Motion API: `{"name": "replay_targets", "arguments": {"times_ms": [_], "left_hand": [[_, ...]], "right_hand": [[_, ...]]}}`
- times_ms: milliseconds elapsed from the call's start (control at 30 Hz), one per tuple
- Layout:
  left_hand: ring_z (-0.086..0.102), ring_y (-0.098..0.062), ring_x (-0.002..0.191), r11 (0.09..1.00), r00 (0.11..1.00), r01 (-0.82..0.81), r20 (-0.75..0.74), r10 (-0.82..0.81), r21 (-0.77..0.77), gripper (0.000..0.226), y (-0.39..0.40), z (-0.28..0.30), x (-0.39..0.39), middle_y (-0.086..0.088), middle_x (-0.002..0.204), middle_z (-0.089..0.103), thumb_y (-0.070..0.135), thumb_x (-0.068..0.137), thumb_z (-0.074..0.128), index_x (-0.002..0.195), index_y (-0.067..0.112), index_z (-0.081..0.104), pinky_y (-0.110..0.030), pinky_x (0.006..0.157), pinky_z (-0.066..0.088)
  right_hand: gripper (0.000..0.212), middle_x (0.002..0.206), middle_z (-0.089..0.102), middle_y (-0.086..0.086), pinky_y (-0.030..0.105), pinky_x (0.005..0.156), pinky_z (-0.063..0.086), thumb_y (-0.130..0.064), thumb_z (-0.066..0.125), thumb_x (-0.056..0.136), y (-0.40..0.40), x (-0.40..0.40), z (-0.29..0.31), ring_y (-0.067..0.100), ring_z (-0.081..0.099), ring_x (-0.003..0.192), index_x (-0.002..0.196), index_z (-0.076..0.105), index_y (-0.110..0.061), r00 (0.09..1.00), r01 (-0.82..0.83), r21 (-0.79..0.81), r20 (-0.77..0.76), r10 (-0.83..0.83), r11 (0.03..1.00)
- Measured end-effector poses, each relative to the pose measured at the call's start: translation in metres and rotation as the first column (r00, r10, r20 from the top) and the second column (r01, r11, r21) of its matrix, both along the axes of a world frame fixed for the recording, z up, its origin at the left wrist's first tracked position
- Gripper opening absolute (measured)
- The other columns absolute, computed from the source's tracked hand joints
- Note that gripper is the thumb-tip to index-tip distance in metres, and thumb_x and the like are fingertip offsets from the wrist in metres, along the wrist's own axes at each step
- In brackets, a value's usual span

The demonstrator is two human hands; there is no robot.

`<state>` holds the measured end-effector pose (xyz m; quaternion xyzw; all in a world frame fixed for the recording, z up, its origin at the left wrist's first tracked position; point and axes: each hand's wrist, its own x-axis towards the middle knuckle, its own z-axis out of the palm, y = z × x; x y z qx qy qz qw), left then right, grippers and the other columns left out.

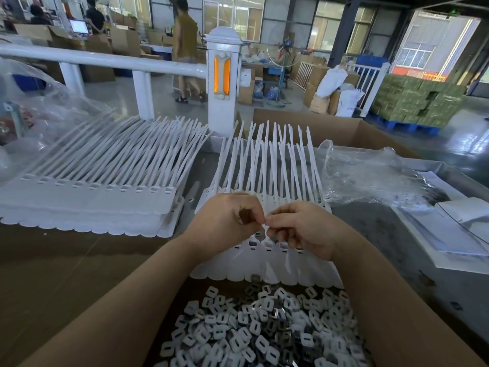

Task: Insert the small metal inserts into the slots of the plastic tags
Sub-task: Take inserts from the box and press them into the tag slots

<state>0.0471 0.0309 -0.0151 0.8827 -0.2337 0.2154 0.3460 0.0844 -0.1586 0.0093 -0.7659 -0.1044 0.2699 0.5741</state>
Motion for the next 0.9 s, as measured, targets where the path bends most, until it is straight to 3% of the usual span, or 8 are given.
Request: {"name": "replay_targets", "arguments": {"times_ms": [133,267,500,667,900], "left_hand": [[0.062,-0.007,0.069,0.994,0.975,-0.07,-0.217,0.051,-0.08,0.017,0.006,-0.002,0.006,0.011,0.075,0.067,0.016,0.08,0.078,0.077,0.028,0.068,-0.026,0.063,0.054],[0.066,-0.001,0.063,0.989,0.904,-0.062,-0.427,-0.001,-0.135,0.017,0.011,-0.002,0.007,0.011,0.07,0.07,0.009,0.084,0.075,0.08,0.025,0.071,-0.019,0.061,0.051],[0.064,0.0,0.066,0.982,0.825,-0.011,-0.557,-0.096,-0.186,0.011,0.018,0.004,0.005,0.009,0.076,0.073,0.016,0.088,0.069,0.084,0.025,0.073,-0.015,0.059,0.051],[0.063,0.0,0.068,0.988,0.822,-0.014,-0.565,-0.076,-0.154,0.009,0.016,0.007,0.004,0.011,0.077,0.073,0.032,0.091,0.068,0.085,0.025,0.072,-0.012,0.06,0.05],[0.06,-0.001,0.065,0.986,0.785,-0.036,-0.615,-0.073,-0.163,0.011,0.014,0.013,0.001,0.004,0.078,0.073,0.03,0.09,0.068,0.086,0.021,0.072,-0.018,0.062,0.05]], "right_hand": [[0.004,0.069,0.07,0.007,0.018,0.044,0.043,-0.006,0.071,0.089,0.002,-0.002,0.0,0.009,0.055,0.05,0.085,0.071,-0.005,0.998,0.005,-0.084,0.064,0.0,0.996],[0.005,0.075,0.074,0.009,0.017,0.046,0.045,-0.005,0.068,0.091,0.006,-0.003,0.001,0.008,0.059,0.052,0.094,0.07,-0.002,0.994,0.014,-0.165,0.106,0.003,0.986],[0.004,0.066,0.072,0.003,0.017,0.041,0.039,-0.009,0.069,0.091,0.012,-0.004,-0.002,0.006,0.053,0.046,0.09,0.071,-0.006,0.983,0.03,-0.185,0.182,0.005,0.982],[0.003,0.073,0.075,0.005,0.016,0.043,0.041,-0.01,0.07,0.091,0.011,-0.003,-0.002,0.004,0.056,0.05,0.09,0.072,-0.008,0.989,0.022,-0.148,0.147,0.0,0.989],[0.008,0.074,0.074,0.008,0.018,0.044,0.041,-0.011,0.068,0.091,0.011,-0.003,-0.002,0.008,0.056,0.051,0.095,0.071,-0.004,0.994,-0.004,-0.131,0.104,0.017,0.991]]}}
